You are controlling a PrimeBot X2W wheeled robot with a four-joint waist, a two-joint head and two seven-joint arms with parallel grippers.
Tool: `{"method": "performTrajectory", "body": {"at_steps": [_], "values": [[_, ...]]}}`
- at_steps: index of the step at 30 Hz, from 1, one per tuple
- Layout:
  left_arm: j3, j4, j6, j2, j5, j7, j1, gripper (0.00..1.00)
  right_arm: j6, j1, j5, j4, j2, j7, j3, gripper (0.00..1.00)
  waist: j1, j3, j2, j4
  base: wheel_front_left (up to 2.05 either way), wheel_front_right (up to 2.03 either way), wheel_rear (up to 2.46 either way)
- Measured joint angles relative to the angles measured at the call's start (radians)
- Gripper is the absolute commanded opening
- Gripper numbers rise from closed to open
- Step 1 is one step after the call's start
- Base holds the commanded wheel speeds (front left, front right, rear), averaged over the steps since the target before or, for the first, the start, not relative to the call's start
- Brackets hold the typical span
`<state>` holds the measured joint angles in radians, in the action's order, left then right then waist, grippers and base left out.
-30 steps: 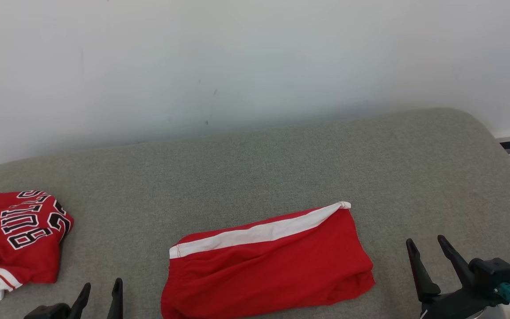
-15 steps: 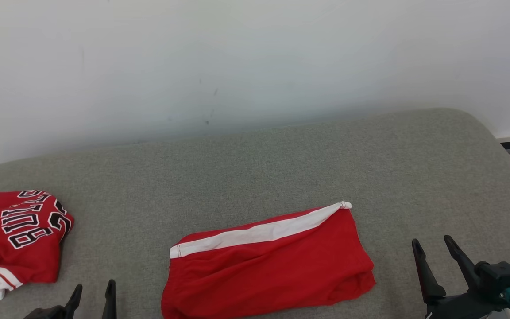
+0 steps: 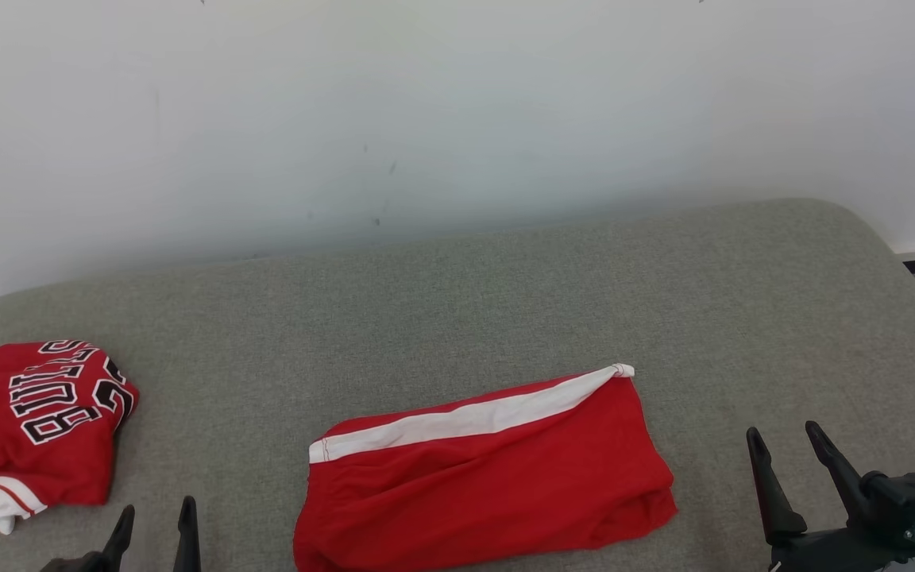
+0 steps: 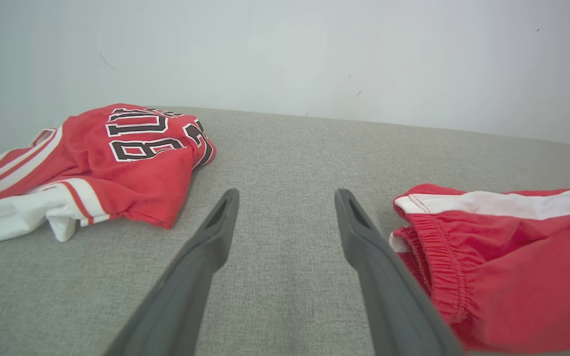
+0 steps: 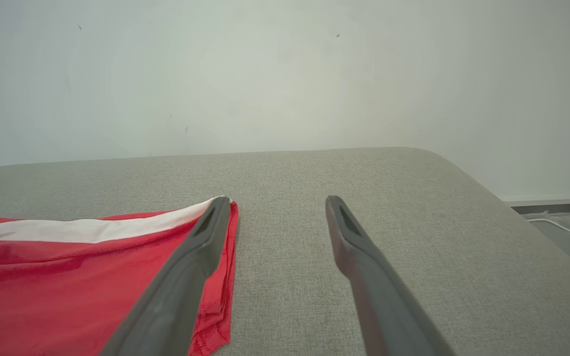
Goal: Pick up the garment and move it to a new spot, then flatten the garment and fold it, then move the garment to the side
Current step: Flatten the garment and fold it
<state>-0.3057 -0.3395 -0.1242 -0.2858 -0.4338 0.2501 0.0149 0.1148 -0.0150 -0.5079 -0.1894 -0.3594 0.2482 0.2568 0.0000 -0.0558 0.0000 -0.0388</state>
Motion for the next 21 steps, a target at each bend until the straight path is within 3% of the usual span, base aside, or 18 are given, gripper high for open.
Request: {"method": "performTrajectory", "body": {"at_steps": [12, 21], "values": [[0.018, 0.040, 0.000, 0.025, 0.039, 0.000, -0.031, 1.00, 0.000, -0.007, 0.009, 0.007, 0.011, 0.007, -0.016, 1.00, 0.0000, -0.003, 0.0000, 0.009, 0.00, 0.00, 0.00], [-0.031, 0.081, 0.001, 0.038, 0.050, -0.027, -0.031, 1.00, -0.001, -0.035, 0.007, -0.003, 0.015, 0.006, -0.012, 1.00, 0.0000, 0.003, 0.0000, 0.036, 0.00, 0.00, 0.00]]}}
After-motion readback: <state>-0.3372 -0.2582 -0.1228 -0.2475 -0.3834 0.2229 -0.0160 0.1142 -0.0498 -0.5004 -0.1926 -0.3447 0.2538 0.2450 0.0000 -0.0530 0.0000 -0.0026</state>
